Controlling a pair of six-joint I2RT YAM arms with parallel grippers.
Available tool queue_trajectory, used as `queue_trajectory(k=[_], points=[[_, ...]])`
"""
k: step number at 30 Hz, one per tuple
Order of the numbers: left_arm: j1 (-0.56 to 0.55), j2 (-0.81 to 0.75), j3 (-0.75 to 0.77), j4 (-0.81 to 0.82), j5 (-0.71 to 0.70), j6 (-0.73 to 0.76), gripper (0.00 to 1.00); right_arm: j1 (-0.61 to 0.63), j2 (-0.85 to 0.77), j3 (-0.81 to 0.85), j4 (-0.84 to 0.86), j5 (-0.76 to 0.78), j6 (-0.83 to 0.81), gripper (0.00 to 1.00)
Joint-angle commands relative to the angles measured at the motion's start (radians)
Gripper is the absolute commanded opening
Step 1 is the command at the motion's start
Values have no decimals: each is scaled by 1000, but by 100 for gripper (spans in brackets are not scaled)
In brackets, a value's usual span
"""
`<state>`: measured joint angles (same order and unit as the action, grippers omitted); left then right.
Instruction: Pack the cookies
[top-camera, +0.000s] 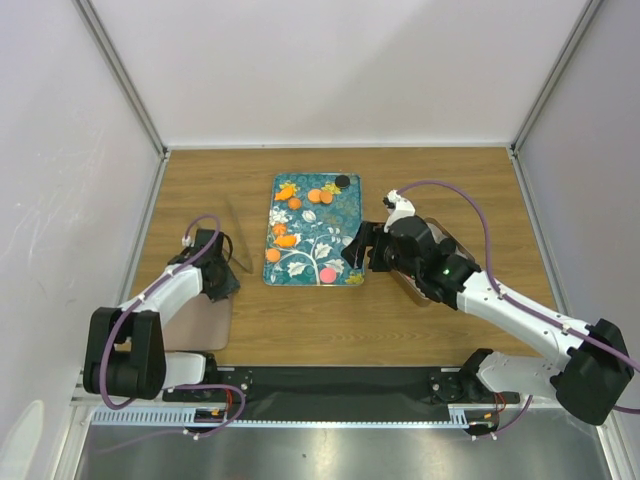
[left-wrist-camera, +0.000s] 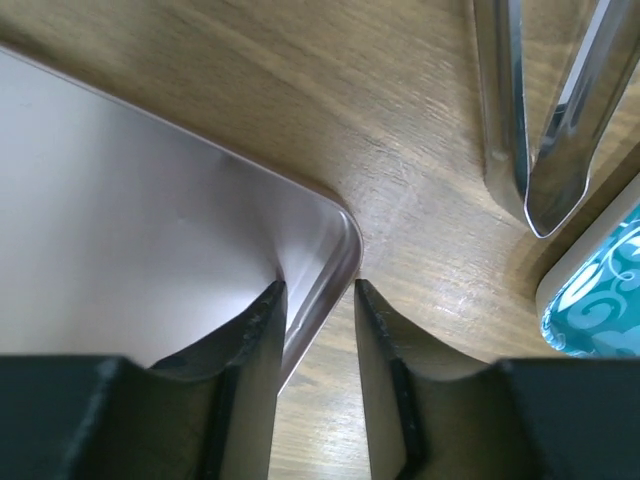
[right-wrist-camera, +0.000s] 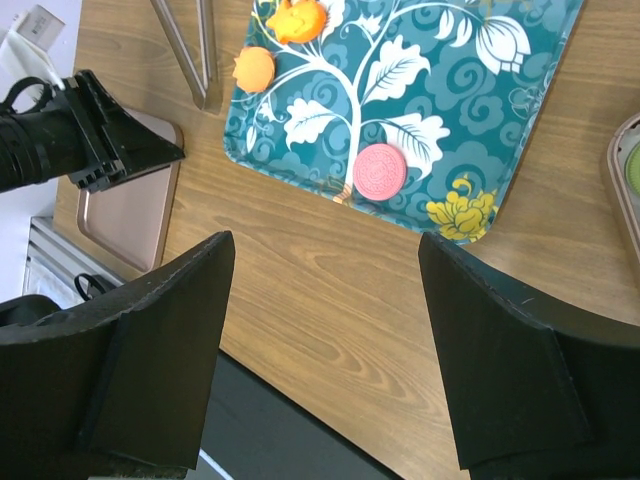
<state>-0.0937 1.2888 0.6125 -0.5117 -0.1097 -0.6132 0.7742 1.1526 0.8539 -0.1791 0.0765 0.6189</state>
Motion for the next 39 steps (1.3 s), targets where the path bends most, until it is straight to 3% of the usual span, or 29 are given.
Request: queue_trajectory(k=[1,6,13,27,33,39], points=[[6,9,-26,45,7,-31,35,0,-21,-10,47,-4,10,80],[6,15,-13,35,-2,-26,16,-1,-14,-10,55,-12,8,80],[6,40,44,-1,-8,9,1,-3,1,-15,63,-17,12,79],[6,-32,194,-143,-10,95,0,-1,22,16,75,-66,-1,80],[2,-104,239,-200,27,83,0,20,65,40,151,-317,-36,79],[-63,-146,273,-231,53,20,0,111,159,77,279,-421,-44,80]])
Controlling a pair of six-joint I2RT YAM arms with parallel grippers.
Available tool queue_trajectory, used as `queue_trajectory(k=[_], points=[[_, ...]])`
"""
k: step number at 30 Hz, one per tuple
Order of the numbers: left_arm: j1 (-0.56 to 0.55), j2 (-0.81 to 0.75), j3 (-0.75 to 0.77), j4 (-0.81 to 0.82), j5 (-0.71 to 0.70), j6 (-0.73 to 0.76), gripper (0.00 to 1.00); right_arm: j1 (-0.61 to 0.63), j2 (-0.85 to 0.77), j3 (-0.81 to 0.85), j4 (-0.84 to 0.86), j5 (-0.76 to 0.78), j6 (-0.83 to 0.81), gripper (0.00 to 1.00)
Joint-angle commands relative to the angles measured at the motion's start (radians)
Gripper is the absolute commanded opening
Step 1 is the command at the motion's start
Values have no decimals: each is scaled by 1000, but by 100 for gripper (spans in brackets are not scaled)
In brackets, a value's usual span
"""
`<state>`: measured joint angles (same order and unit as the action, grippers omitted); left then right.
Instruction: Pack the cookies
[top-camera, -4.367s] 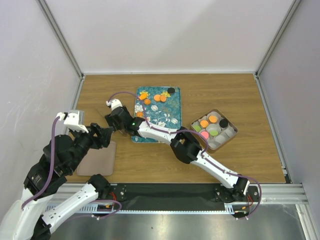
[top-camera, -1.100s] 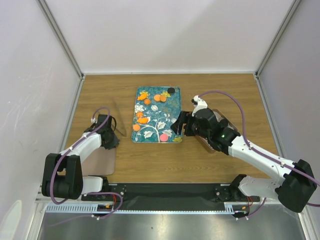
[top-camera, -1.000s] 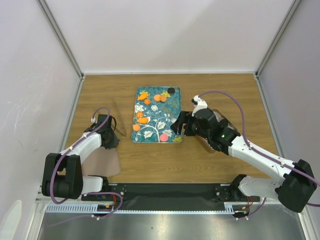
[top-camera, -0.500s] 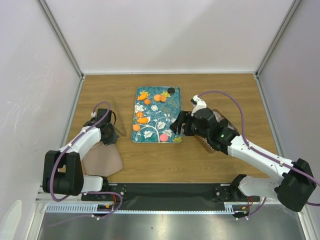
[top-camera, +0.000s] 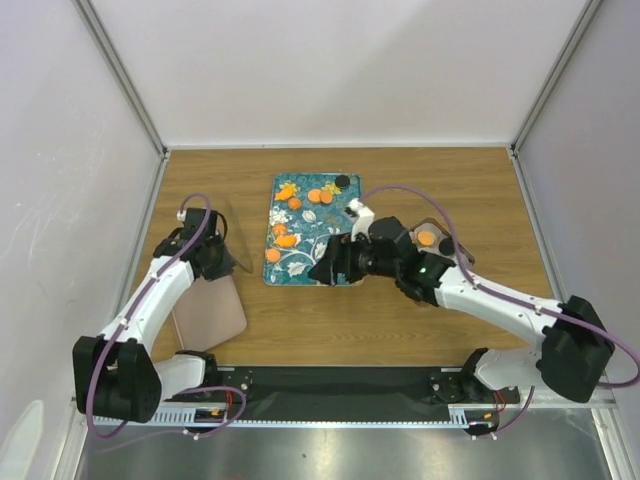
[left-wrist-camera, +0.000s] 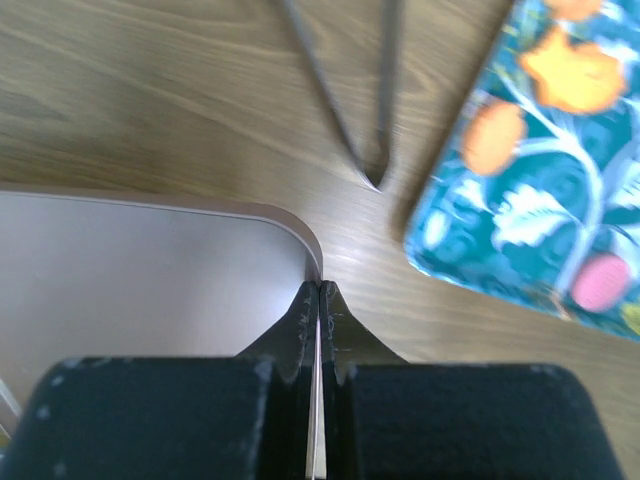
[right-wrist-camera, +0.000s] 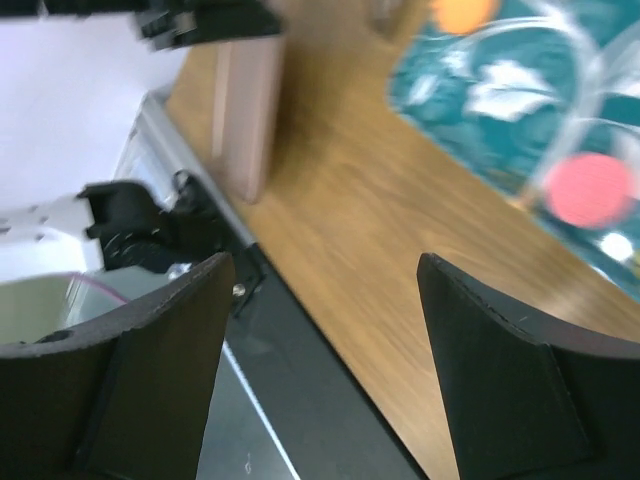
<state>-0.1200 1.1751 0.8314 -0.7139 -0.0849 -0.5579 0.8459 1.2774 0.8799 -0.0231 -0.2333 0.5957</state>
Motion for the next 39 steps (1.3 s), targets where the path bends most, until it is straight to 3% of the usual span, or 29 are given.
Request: queue_trajectory(k=[1,16,24,36,39], points=[[-46,-40,66,-35,33,-43,0,67,71,53,167,-116,-23,80],[-225,-9,224,-67,30,-188,0,196,373,99,515,-40,55,80],[-325,43,294,-53,27,-244,0,209,458,151,529,46,69,78],[-388,89,385,-33,36,-267,0,196,444,151,480,158,101,56],[-400,87,393,-21,46,-270,0,191,428,152,450,176,110,45]])
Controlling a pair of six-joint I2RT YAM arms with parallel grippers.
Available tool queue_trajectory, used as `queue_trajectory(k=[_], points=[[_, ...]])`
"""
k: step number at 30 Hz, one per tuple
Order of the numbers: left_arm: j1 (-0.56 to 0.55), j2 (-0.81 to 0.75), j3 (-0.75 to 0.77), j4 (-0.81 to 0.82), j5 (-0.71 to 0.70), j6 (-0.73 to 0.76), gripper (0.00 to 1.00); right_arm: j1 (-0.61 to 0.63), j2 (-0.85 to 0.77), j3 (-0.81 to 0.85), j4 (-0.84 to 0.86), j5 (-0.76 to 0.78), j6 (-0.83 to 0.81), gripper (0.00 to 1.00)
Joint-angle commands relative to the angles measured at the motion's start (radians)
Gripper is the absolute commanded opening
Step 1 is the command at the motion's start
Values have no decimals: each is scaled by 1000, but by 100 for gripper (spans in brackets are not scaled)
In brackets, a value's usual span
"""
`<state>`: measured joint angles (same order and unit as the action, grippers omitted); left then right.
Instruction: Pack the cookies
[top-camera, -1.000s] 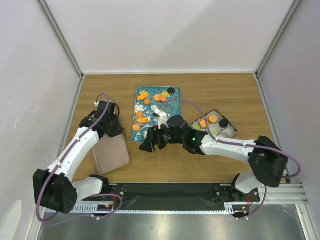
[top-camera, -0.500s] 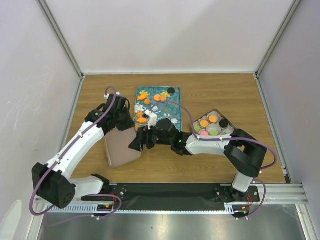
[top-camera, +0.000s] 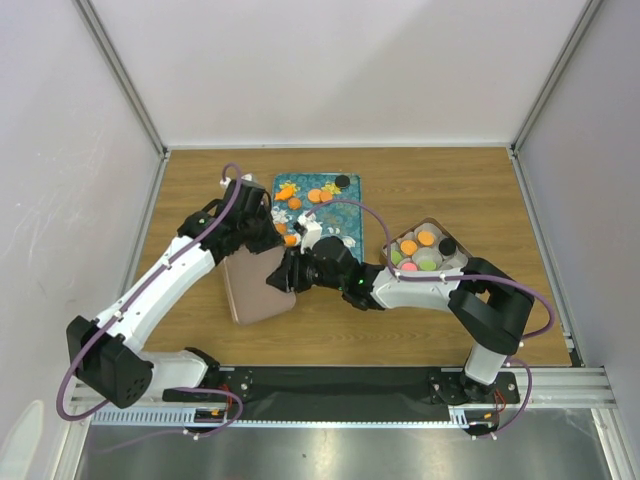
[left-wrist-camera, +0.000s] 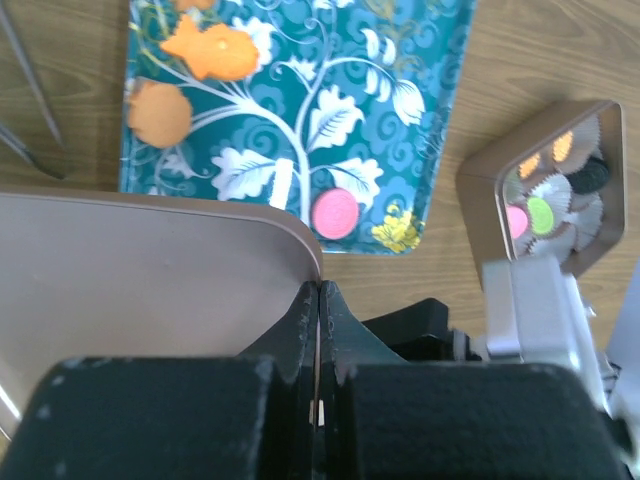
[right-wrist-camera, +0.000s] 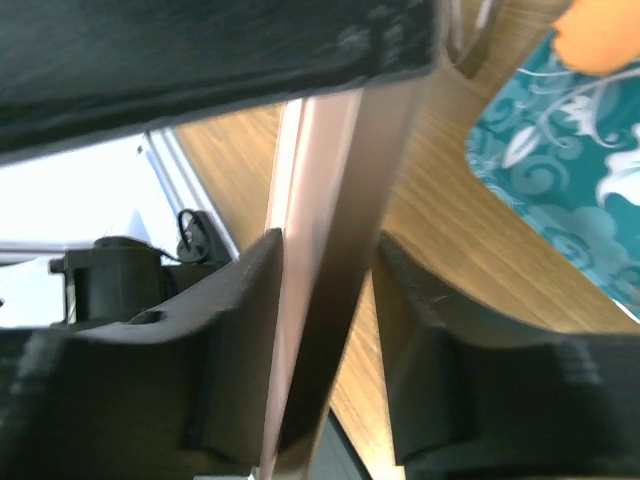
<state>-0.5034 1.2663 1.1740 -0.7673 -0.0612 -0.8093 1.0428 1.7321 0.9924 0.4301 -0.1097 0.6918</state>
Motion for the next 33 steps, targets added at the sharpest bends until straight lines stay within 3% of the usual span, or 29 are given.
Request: queue_trajectory(k=[1,3,4,6,9,10,12,13,16,21,26,27,30,31,33], points=[[-18,-7,56,36,24,-19,1,-7,-32,41,-11,65,14,40],[-23,-10,62,39,29,-16,0,-9,-48,41,-40,80,21,34],[-23,-11,64,40,29,-14,5,-9,-55,45,-53,90,23,26],[-23,-12,81,39,31,-4,14,-15,-77,45,-82,94,31,20],[-23,-7,118,37,35,25,31,-15,-117,49,-131,108,40,16],[-21,-7,140,37,37,41,44,-13,-124,58,-152,142,41,13],[-21,-5,170,37,34,65,54,-18,-153,68,-201,143,46,11],[-21,-1,190,33,20,76,64,-27,-166,71,-215,139,54,10],[-14,13,333,25,3,145,74,-56,-209,83,-278,133,74,9],[-41,-13,405,80,-60,295,77,-170,-273,170,-488,84,101,9],[-249,-132,192,330,-282,465,78,-341,-313,327,-730,39,77,11],[-288,-163,156,373,-389,495,78,-369,-315,378,-760,25,77,11],[-443,-241,-20,622,-532,695,79,-452,-295,471,-907,-22,66,12],[-514,-257,-116,798,-573,829,81,-466,-287,539,-951,-16,61,11],[-558,-272,-195,957,-597,956,83,-480,-270,606,-1057,8,46,12]])
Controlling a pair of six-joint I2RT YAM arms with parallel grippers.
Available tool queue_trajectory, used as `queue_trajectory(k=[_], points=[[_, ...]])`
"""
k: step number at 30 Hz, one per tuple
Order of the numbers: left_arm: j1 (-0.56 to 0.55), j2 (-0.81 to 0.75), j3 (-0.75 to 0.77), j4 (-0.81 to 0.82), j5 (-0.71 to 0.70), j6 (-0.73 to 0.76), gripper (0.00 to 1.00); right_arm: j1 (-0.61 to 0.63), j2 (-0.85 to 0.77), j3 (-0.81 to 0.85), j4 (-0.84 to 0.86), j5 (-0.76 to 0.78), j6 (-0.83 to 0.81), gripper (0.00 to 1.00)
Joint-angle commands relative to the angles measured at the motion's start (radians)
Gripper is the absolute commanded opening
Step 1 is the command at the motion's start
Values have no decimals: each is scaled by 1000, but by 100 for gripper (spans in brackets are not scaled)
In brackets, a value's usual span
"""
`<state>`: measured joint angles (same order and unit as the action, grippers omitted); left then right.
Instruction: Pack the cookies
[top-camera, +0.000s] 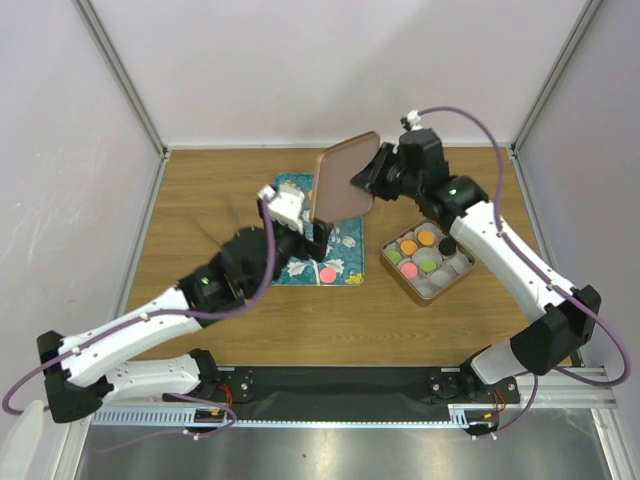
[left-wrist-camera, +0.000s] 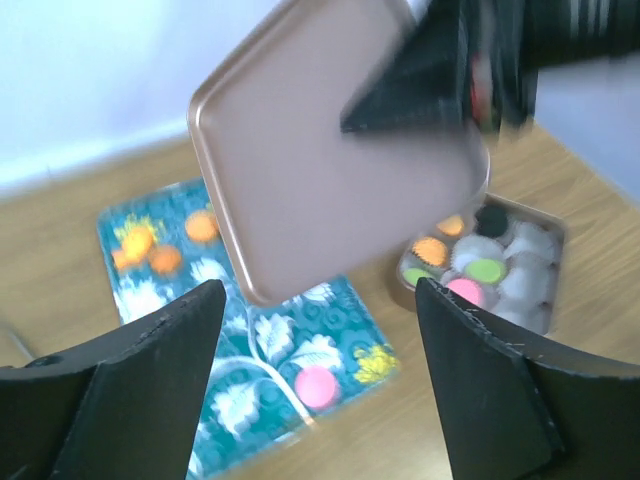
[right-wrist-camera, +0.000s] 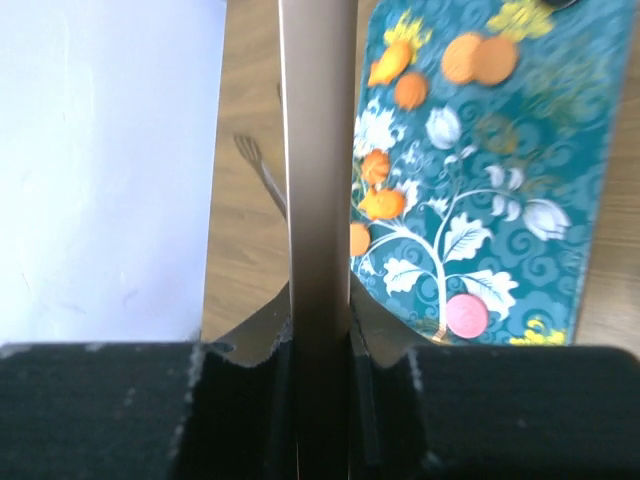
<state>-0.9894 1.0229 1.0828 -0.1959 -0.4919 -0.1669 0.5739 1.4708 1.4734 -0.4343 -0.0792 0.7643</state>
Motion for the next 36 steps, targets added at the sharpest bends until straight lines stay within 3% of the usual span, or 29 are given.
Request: queue_trajectory(k=[1,6,9,10,25,29,36], points=[[-92,-21,-156,503,-162,401,84,-14,-7,171,-217,-16,-26,12],[-144,52,-268,787,-136,647,89,-19,-10,267,-326,21,-26,16],[-196,74,-392,1137,-73,873,94,-22,-7,311,-369,29,-33,17],[-213,103,-415,1177,-68,906,94,-20,-6,315,-377,29,-34,17],[-246,408,-337,1475,-74,1227,91,-17,-26,291,-374,19,16,16],[-241,486,-302,1624,-99,1334,86,-14,-35,271,-376,19,23,16],[-209,534,-233,1652,-132,1341,72,-12,-59,217,-359,29,27,16]])
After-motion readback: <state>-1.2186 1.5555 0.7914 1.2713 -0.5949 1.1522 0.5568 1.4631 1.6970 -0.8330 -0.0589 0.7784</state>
